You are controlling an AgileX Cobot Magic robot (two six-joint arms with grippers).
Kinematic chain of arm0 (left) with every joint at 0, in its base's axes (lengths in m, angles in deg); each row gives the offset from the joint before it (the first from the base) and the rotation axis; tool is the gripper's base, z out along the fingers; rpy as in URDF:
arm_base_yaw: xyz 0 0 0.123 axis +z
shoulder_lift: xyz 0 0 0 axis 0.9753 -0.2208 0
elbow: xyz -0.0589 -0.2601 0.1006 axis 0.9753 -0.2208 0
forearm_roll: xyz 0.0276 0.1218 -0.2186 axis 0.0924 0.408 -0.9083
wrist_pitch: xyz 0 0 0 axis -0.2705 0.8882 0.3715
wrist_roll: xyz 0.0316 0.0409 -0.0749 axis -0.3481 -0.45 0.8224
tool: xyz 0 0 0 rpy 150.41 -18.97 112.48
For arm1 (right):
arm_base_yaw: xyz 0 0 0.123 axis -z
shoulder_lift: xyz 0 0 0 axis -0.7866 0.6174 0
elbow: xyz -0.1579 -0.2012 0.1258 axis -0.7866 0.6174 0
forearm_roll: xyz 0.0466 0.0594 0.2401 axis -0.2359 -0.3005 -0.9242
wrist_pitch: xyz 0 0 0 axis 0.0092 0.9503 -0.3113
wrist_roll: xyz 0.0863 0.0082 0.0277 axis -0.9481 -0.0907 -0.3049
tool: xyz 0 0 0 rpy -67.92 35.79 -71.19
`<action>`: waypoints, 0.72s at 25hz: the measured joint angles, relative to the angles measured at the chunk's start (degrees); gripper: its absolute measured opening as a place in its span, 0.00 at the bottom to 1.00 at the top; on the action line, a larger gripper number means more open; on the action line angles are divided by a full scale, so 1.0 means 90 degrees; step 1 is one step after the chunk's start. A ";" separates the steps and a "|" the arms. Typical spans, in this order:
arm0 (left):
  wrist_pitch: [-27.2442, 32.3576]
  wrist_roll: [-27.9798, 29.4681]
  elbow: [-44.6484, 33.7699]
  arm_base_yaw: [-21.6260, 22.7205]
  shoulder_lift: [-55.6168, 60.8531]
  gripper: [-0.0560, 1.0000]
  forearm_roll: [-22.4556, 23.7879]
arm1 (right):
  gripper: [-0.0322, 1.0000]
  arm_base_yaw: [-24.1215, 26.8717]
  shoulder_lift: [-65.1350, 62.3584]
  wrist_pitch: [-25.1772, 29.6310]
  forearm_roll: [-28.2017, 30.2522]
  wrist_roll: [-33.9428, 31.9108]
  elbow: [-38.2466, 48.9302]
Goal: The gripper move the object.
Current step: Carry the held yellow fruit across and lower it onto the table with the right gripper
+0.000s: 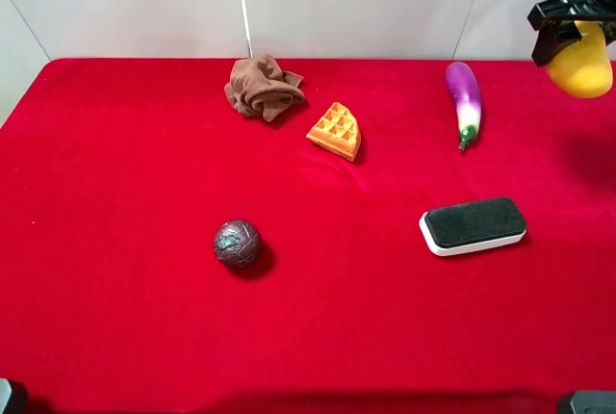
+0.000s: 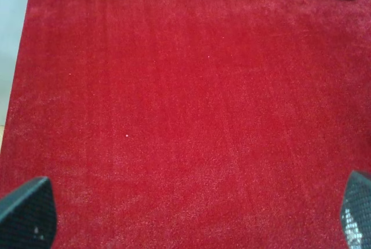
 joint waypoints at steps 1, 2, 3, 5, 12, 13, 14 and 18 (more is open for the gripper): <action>0.0000 0.0000 0.0000 0.0000 0.0000 0.98 0.0000 | 0.51 0.0007 0.0115 0.0063 0.0000 0.0032 -0.0145; 0.0000 0.0000 0.0000 0.0000 0.0000 0.98 0.0000 | 0.51 0.0022 0.0209 0.0130 0.0000 0.0057 -0.0264; 0.0000 0.0000 0.0000 0.0000 0.0000 0.98 0.0000 | 0.51 0.0066 0.0317 0.0195 0.0000 0.0095 -0.0399; 0.0000 0.0000 0.0000 0.0000 0.0000 0.98 0.0000 | 0.51 0.0142 0.0498 0.0218 -0.0016 0.0180 -0.0616; 0.0000 0.0000 0.0000 0.0000 0.0000 0.98 0.0000 | 0.51 0.0468 0.1017 0.0165 -0.0030 0.0322 -0.0906; 0.0000 0.0000 0.0000 0.0000 0.0000 0.98 0.0000 | 0.51 0.0512 0.1073 0.0147 -0.0030 0.0339 -0.0906; 0.0000 -0.0007 0.0000 0.0000 0.0000 0.98 0.0000 | 0.51 0.0537 0.1130 0.0124 -0.0030 0.0353 -0.0906; 0.0000 -0.0007 0.0000 0.0000 0.0000 0.98 0.0000 | 0.51 0.0615 0.1294 -0.0004 -0.0043 0.0361 -0.0906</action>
